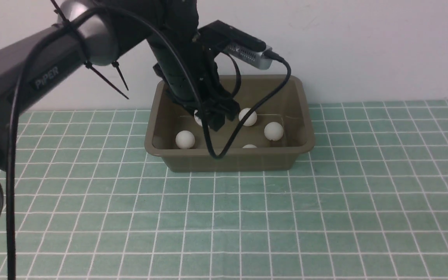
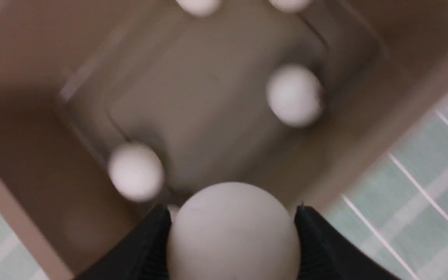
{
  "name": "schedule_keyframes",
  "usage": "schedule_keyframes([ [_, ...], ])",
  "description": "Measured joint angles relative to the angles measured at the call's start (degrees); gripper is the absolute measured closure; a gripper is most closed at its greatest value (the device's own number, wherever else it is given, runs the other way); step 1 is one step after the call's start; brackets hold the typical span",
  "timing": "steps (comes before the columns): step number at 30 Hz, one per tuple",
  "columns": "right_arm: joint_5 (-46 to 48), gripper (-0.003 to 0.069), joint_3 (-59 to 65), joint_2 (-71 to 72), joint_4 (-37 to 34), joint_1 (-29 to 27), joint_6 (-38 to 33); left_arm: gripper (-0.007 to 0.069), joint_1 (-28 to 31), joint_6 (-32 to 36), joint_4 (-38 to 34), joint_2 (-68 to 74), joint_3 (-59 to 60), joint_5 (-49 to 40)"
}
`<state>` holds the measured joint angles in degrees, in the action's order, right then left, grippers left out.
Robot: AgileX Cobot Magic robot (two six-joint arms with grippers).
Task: Put the table tennis balls in the box on the green coffee tablecloth.
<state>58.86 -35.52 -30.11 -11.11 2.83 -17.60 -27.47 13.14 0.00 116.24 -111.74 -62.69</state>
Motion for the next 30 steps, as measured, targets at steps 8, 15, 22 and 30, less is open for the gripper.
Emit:
schedule_keyframes([
  [8, 0.00, 0.0676, 0.00, 0.00, -0.46, 0.00, 0.00, 0.0272, 1.81, -0.80, 5.96, 9.84, -0.17, 16.69],
  [15, 0.00, 0.0676, 0.00, 0.00, -0.58, 0.00, 0.00, 0.0179, 3.32, -2.87, 4.16, 11.07, -0.17, 17.94],
  [22, 0.00, 0.0676, 0.00, 0.00, -0.68, 0.00, 0.00, 0.0063, 3.36, -3.37, 3.48, 10.92, -0.17, 17.46],
  [30, 0.11, 0.0676, 0.00, 0.00, -0.86, 0.00, 0.23, 0.0444, 3.30, -5.01, 7.77, 1.78, -1.01, 3.78],
])
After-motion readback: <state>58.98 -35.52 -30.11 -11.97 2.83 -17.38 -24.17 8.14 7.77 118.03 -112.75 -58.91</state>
